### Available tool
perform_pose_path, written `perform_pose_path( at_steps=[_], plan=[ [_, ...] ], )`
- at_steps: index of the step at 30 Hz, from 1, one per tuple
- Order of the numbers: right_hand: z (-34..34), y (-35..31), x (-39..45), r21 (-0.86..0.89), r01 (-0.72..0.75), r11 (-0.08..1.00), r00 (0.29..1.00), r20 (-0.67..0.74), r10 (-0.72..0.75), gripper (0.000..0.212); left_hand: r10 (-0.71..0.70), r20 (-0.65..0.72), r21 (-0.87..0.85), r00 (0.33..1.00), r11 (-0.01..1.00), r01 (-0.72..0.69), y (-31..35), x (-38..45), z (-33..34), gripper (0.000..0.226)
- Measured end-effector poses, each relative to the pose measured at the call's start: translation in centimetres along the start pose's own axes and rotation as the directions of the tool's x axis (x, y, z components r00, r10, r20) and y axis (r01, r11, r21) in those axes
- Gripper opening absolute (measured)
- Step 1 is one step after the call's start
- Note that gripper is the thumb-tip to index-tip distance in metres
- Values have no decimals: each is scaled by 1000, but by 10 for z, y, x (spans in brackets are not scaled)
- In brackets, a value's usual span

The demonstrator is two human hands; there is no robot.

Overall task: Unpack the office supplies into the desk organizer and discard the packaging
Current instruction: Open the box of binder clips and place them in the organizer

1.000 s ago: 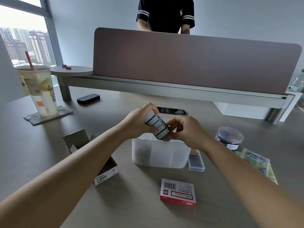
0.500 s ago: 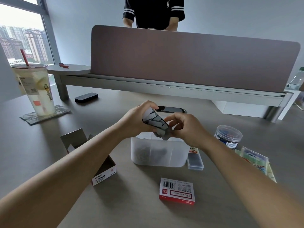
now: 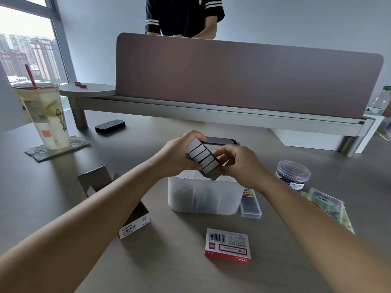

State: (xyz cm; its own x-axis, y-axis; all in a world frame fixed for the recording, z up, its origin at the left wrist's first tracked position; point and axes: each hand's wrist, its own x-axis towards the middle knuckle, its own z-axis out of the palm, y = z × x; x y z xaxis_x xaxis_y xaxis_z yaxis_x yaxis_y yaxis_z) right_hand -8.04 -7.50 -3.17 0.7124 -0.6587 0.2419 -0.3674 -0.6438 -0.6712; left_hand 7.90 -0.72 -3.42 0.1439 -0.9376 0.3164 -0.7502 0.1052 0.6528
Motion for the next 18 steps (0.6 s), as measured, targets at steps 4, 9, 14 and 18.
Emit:
perform_pose_path(
  at_steps=[4,9,14,18],
  plan=[
    [1,2,-1,16,-14,1000,1000,-23,14,25,15,-4,-58,1000,998,-15,2,0,-2,56],
    [3,2,-2,13,-7,1000,997,-71,8,15,30,21,-127,999,992,-27,3,-1,-3,52],
    [4,2,-2,-5,4,1000,998,-62,-5,14,5,-12,-100,1000,995,-6,-2,-2,-2,56],
    [4,2,-2,1,13,1000,999,-47,-13,14,16,-47,-58,999,998,-19,-4,-1,0,55]
  ],
)
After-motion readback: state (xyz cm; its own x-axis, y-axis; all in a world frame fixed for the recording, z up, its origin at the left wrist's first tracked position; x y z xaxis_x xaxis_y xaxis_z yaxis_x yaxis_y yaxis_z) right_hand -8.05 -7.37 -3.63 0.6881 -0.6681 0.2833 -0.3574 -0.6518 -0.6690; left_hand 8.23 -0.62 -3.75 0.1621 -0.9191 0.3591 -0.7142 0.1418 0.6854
